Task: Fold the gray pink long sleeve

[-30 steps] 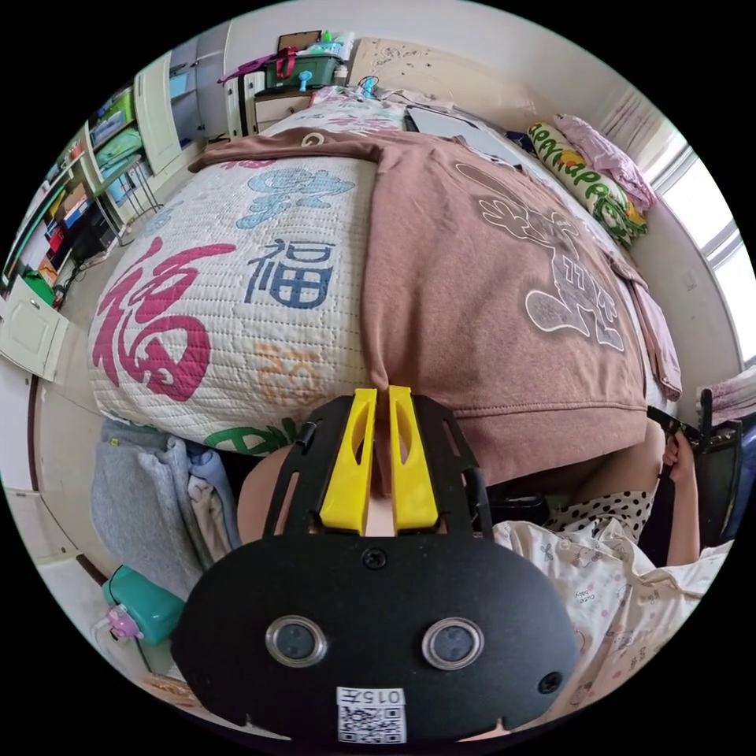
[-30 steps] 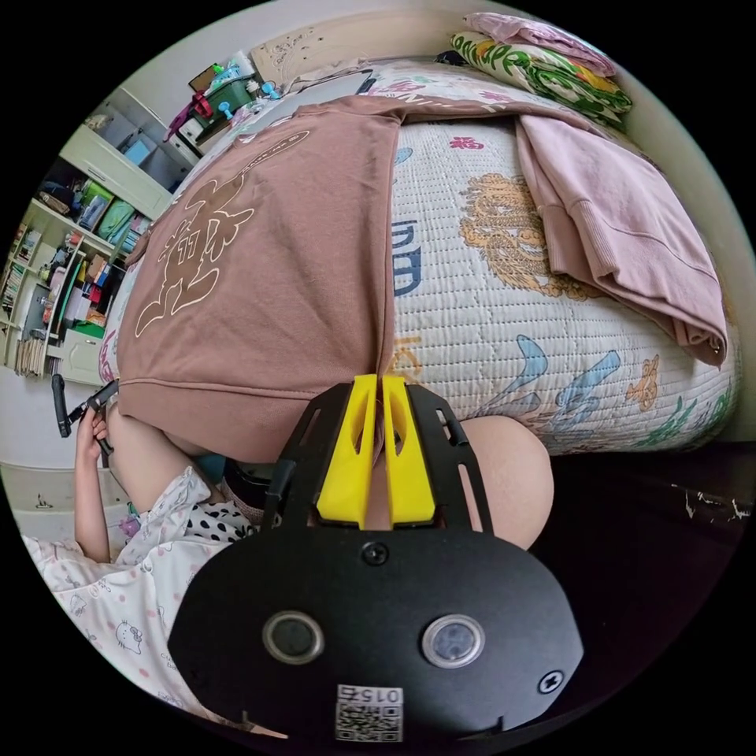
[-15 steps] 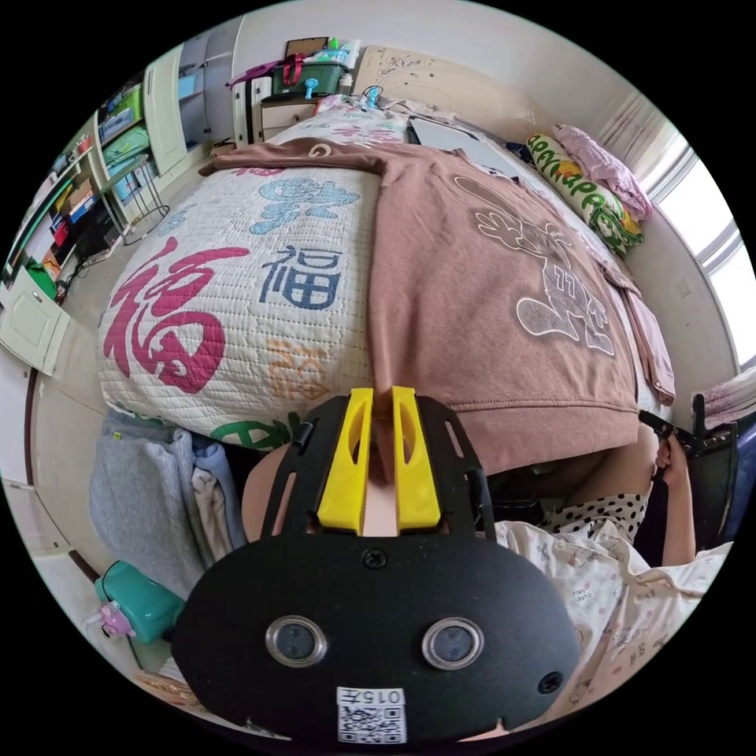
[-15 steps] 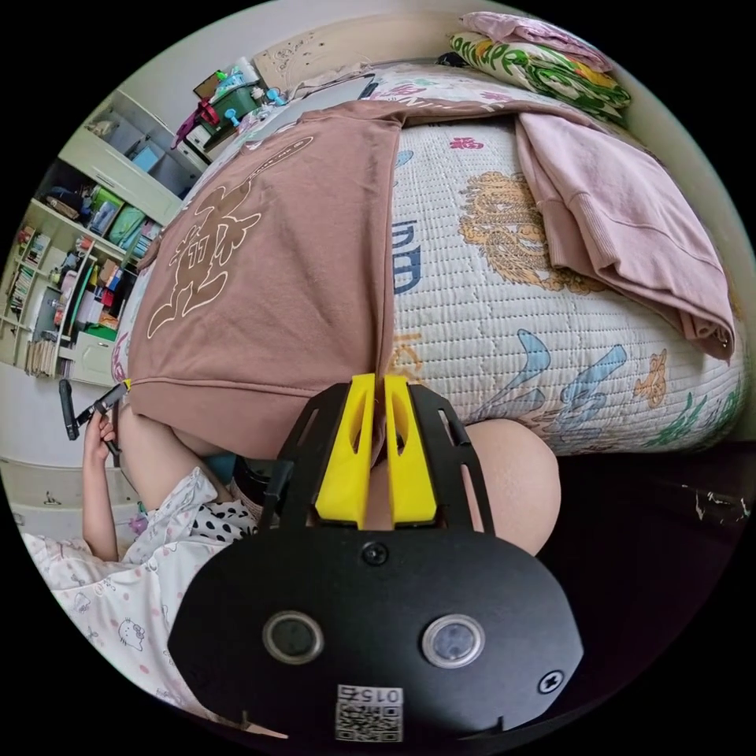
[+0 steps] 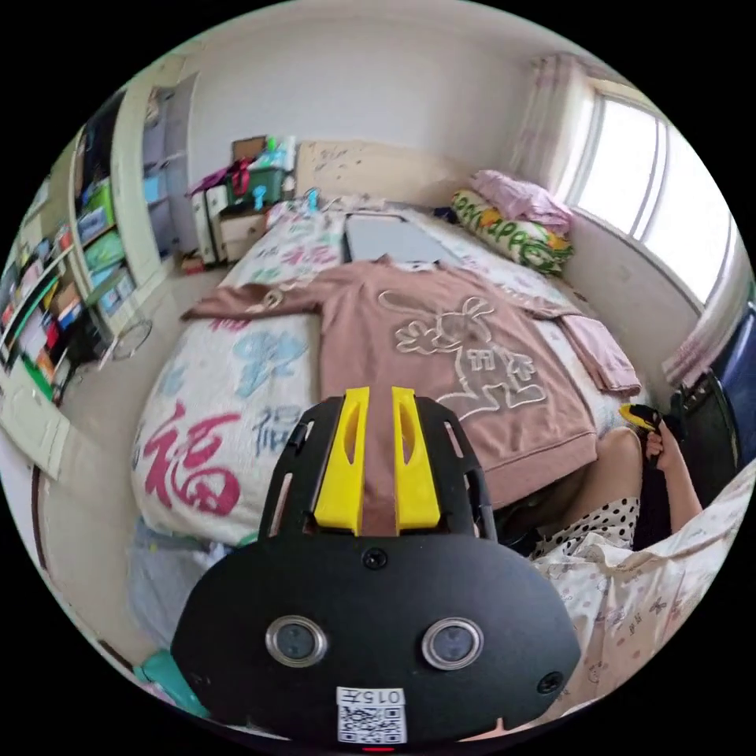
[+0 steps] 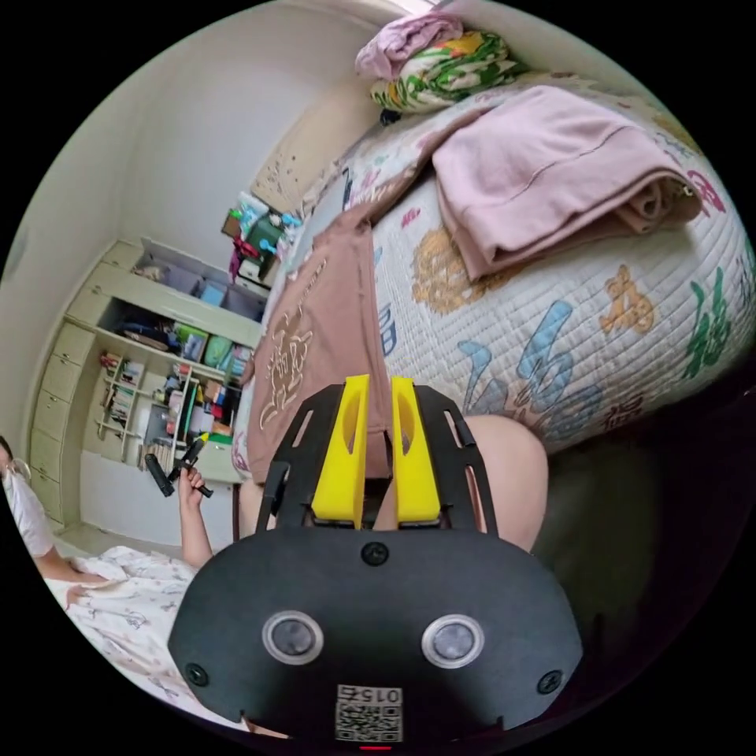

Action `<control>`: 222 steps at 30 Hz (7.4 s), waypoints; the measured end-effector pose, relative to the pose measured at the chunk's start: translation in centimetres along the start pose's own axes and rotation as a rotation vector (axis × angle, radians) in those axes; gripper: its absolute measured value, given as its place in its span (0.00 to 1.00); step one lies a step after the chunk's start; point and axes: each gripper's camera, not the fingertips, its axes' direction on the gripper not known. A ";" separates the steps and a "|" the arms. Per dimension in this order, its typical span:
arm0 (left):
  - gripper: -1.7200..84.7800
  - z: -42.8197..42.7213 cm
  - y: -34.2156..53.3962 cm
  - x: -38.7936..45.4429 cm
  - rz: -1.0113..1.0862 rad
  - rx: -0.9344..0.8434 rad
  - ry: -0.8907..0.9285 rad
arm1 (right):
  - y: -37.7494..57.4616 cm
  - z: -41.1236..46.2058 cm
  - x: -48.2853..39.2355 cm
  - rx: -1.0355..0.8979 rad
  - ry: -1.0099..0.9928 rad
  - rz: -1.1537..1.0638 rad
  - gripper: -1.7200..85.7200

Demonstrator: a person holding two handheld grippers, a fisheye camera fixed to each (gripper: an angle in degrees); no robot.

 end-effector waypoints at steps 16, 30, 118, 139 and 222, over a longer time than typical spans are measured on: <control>0.15 35.1 -39.5 28.5 0.288 -0.140 0.462 | -27.7 -2.4 5.2 0.286 -0.002 0.063 0.13; 0.17 54.8 -49.4 38.0 0.406 -0.313 0.301 | -43.4 12.7 14.7 0.300 0.136 0.301 0.17; 0.02 26.5 10.4 13.4 -0.422 -0.093 0.410 | 4.5 45.5 2.2 -0.528 -0.149 -1.364 0.02; 0.16 50.2 -33.3 8.1 -0.191 -0.139 0.397 | -37.8 42.6 18.2 -0.150 -0.313 -0.017 0.14; 0.04 41.6 25.8 19.9 -0.105 -0.143 0.354 | 42.1 61.1 10.3 -0.437 0.149 -0.928 0.02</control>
